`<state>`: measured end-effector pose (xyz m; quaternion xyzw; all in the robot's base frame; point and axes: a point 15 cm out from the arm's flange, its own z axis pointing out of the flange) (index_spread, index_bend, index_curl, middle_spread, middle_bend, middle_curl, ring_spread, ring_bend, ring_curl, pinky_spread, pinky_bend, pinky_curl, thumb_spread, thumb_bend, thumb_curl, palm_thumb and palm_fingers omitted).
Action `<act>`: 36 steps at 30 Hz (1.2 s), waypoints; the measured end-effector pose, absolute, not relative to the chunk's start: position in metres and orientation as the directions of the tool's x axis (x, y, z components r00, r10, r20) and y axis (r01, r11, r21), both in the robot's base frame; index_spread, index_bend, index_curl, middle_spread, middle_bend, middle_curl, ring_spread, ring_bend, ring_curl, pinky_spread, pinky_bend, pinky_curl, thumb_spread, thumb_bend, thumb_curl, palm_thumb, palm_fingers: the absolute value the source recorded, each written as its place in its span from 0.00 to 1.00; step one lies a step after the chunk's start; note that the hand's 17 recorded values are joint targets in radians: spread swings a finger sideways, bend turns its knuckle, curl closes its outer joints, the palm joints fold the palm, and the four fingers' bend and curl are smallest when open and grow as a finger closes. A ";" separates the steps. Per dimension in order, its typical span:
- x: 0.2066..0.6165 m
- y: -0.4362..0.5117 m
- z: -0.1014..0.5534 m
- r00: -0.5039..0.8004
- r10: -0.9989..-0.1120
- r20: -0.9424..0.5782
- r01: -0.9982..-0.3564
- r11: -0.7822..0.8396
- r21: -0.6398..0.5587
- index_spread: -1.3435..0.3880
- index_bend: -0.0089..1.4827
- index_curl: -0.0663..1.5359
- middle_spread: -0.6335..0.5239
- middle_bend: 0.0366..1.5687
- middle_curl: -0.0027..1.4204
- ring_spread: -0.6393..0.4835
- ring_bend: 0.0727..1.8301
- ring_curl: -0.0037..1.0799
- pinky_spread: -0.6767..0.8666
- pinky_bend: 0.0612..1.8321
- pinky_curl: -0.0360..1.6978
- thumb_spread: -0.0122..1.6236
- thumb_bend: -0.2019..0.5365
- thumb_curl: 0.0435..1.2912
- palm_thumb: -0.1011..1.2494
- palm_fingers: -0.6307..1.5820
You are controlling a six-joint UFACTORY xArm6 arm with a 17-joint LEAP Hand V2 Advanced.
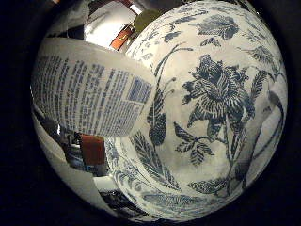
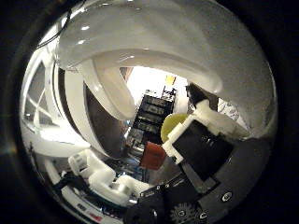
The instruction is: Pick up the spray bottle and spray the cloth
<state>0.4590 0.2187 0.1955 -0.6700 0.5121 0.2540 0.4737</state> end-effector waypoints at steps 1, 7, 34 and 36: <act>0.458 0.219 0.195 0.349 -0.447 -0.824 -0.926 -0.033 -0.375 0.56 0.13 0.46 0.38 0.49 0.43 0.35 0.63 0.55 0.17 0.52 0.48 0.57 0.24 0.48 0.70 0.43; 0.459 0.206 0.195 0.357 -0.462 -0.812 -0.922 -0.034 -0.386 0.59 0.18 0.42 0.43 0.41 0.39 0.39 0.51 0.47 0.33 0.40 0.45 0.62 0.24 0.42 0.68 0.36; 0.422 0.139 0.230 0.400 -0.577 -0.712 -0.903 -0.114 -0.415 0.64 0.12 0.26 0.62 0.14 0.26 0.72 0.17 0.26 0.67 0.16 0.22 0.65 0.24 0.32 0.61 0.37; 0.416 0.136 0.233 0.395 -0.587 -0.707 -0.905 -0.114 -0.410 0.64 0.12 0.26 0.62 0.13 0.26 0.72 0.17 0.25 0.67 0.15 0.22 0.65 0.24 0.32 0.61 0.37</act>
